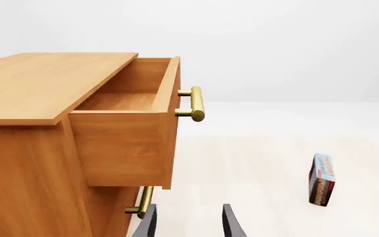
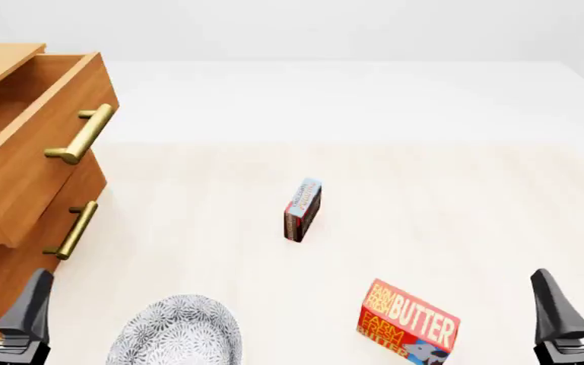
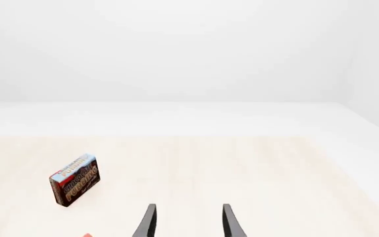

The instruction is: Put the chocolate pudding in the top drawer of the cabinet and close it.

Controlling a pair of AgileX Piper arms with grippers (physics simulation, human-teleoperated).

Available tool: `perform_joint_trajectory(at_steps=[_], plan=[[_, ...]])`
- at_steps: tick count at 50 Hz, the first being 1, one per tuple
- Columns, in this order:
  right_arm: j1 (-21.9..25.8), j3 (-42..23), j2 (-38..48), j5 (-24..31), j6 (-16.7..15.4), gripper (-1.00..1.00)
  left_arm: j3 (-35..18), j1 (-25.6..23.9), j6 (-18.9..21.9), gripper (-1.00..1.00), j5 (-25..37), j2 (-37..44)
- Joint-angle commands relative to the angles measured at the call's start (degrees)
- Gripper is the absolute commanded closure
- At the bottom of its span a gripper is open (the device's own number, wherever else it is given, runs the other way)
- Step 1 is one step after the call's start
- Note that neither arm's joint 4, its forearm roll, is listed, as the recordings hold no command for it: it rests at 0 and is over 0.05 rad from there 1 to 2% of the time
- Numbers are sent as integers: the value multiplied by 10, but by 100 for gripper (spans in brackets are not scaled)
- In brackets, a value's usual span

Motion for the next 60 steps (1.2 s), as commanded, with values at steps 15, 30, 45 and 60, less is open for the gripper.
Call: perform_joint_trajectory(at_steps=[15,30,45,60], plan=[[0,-2,2,0,-1,-100,-10,-9,4,-100,4,14],[0,-2,1,1,-1,-100,-106,-32,16,-100,21,103],[0,-2,2,0,-1,-100,-260,-42,26,-100,94,162],[0,-2,3,0,-1,-100,-391,-49,31,-100,140,241]])
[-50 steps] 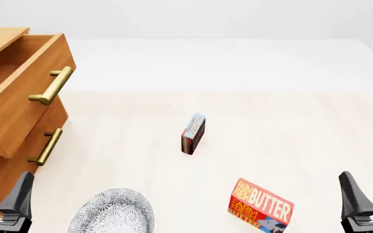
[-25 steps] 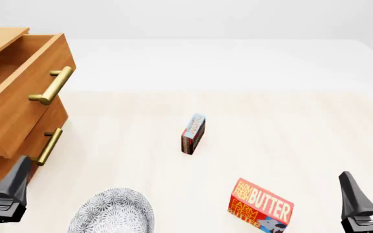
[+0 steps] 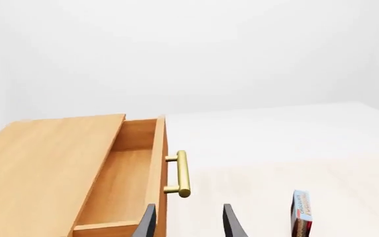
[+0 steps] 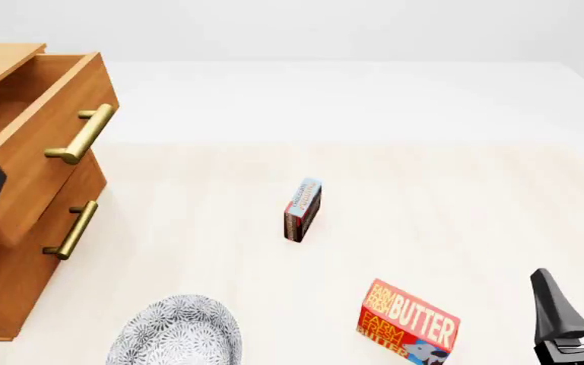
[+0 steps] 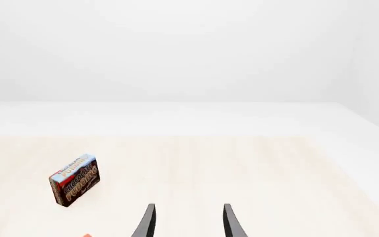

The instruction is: Put the chocolate pudding in the top drawer of the cabinet and close it.

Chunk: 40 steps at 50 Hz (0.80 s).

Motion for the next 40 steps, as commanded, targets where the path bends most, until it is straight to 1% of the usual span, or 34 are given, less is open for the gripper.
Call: perform_joint_trajectory(at_steps=[1,3,4,7,9,11,12,13,15,17,18,19,21,23,24,28,30,32,34,35,36,37,40], plan=[[0,0,0,0,0,-100,-101,-3,7,-100,41,60],[0,0,0,0,0,-100,-108,-3,5,-100,42,63],[0,0,0,0,0,-100,-117,0,-4,-100,44,62],[0,0,0,0,0,-100,-132,-1,4,-100,40,84],[0,3,1,-3,0,-100,-143,3,-3,-100,37,83],[0,3,1,-3,0,-100,-159,10,4,-100,37,103],[0,3,1,-3,0,-100,-167,11,1,-100,38,106],[0,3,1,-3,0,-100,-142,11,-1,-100,24,96],[0,3,1,-3,0,-100,-144,11,0,-100,23,103],[0,3,0,-3,0,-100,-159,7,0,-100,29,119],[0,3,1,-3,0,-100,-168,0,-3,-100,37,139],[0,3,1,-3,0,-100,-169,8,-6,-100,42,143],[0,3,1,-3,0,-100,-171,22,-25,-100,54,148],[0,3,1,-3,0,-100,-178,6,-25,-100,61,167],[0,3,1,-3,0,-100,-178,6,-25,-100,61,167],[0,3,1,-3,0,-100,-204,9,-46,-100,85,173],[0,3,1,-3,0,-100,-206,16,-44,-100,89,179],[0,3,1,-3,0,-100,-212,13,-58,-100,96,184],[0,3,1,-3,0,-100,-217,16,-59,-100,105,185],[0,3,1,-3,0,-100,-228,33,-68,-100,124,182],[0,3,1,-3,0,-100,-228,33,-68,-100,124,182],[0,3,1,-3,0,-100,-231,34,-77,-100,129,181],[0,3,1,-3,0,-100,-254,36,-82,-100,154,193]])
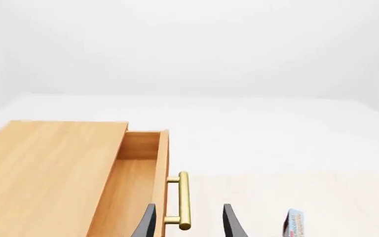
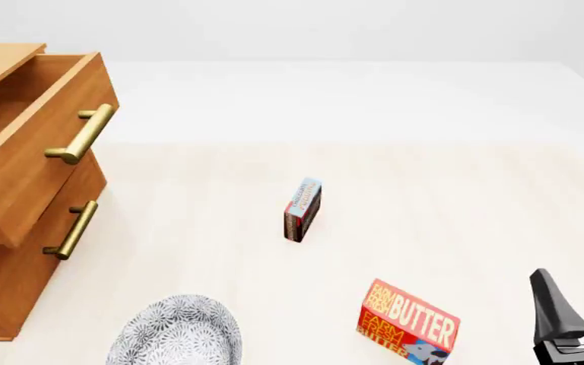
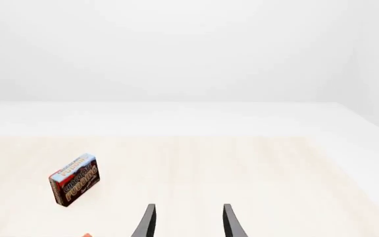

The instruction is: Put the chocolate pudding in the top drawer of the cabinet and close it.

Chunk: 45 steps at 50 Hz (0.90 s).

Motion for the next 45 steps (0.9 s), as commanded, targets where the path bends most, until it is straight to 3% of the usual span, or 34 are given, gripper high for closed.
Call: perform_joint_trajectory(at_steps=[1,26,45], plan=[[0,0,0,0,0,-100,-56,15,-33,-100,67,33],[0,0,0,0,0,-100,-115,-1,-93,-100,175,105],[0,0,0,0,0,-100,-167,36,-54,-100,248,152]])
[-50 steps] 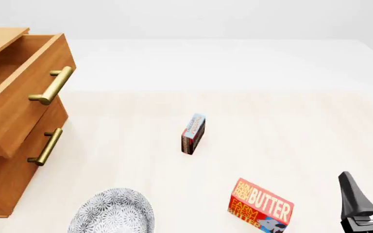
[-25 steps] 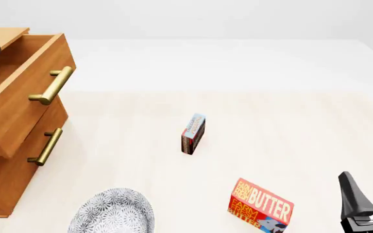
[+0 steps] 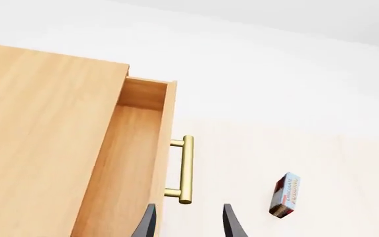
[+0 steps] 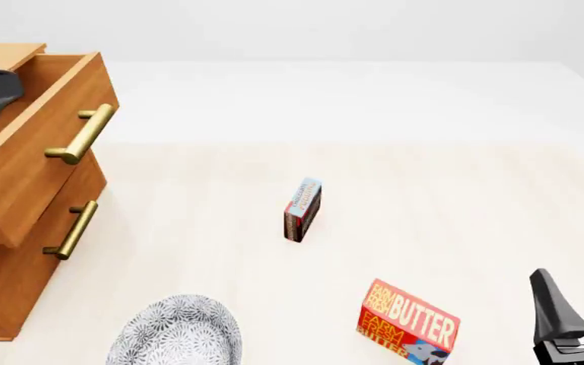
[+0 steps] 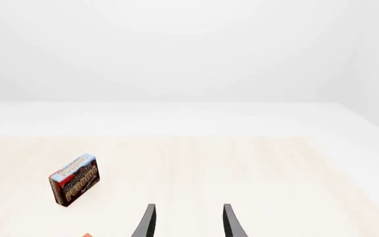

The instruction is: Put the chocolate pudding in the top drawer of the cabinet and close it.

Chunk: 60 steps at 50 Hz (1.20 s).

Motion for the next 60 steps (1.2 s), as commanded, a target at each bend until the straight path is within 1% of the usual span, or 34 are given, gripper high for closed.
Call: perform_joint_trajectory(at_steps=[1,4,5,7,8,10,11,13,15,18,21,28,29,36,44,60], plan=[[0,0,0,0,0,-100,-26,19,14,-100,37,19],[0,0,0,0,0,-100,-28,24,18,-100,42,22],[0,0,0,0,0,-100,-29,29,27,-100,47,26],[0,0,0,0,0,-100,-31,28,25,-100,49,27],[0,0,0,0,0,-100,-34,34,34,-100,55,30],[0,0,0,0,0,-100,-45,40,38,-100,62,30],[0,0,0,0,0,-100,-50,48,50,-100,67,32],[0,0,0,0,0,-100,-51,48,57,-100,68,34],[0,0,0,0,0,-100,-48,57,73,-100,67,37],[0,0,0,0,0,-100,-39,48,64,-100,59,41],[0,0,0,0,0,-100,-20,48,59,-100,49,45],[0,0,0,0,0,-100,-25,41,61,-100,52,61],[0,0,0,0,0,-100,-21,35,67,-100,55,67],[0,0,0,0,0,-100,-22,43,70,-100,62,69],[0,0,0,0,0,-100,-6,49,69,-100,57,65],[0,0,0,0,0,-100,-3,45,70,-100,48,88]])
